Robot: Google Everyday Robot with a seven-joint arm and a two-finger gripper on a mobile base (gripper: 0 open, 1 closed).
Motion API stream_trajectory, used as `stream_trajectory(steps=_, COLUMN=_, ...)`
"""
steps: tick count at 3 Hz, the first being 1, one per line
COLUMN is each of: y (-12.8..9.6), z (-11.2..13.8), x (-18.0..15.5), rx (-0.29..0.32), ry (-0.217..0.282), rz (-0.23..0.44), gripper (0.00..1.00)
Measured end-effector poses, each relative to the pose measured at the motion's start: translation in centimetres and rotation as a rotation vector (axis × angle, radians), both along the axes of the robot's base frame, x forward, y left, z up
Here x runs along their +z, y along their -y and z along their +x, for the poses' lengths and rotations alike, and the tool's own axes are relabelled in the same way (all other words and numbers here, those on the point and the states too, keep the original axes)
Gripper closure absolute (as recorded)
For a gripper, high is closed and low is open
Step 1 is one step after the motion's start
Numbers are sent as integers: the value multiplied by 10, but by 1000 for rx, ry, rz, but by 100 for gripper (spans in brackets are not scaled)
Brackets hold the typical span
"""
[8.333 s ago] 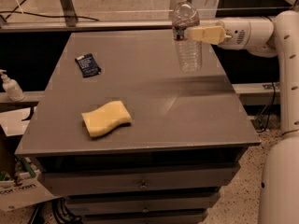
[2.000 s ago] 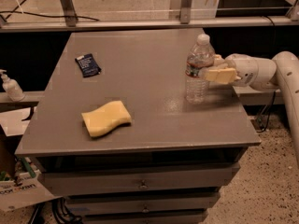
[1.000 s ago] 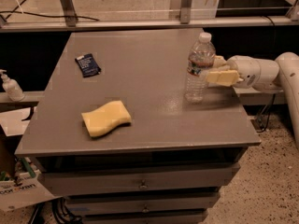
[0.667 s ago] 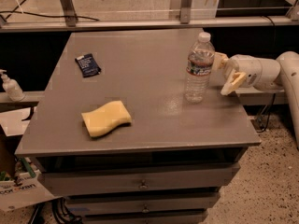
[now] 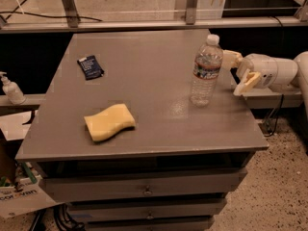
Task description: Place water bottle upright
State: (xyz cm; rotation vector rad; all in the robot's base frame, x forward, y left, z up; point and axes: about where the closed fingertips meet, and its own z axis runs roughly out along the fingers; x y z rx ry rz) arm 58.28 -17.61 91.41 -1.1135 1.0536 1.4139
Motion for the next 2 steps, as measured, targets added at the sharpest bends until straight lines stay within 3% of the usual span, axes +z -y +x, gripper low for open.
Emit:
stream_trajectory(steps=1, y=19, z=14, x=24, rx=-78, ry=45, rz=11, gripper=0)
stream_trajectory(steps=2, y=19, z=14, x=24, rx=-78, ry=45, rz=11, gripper=0)
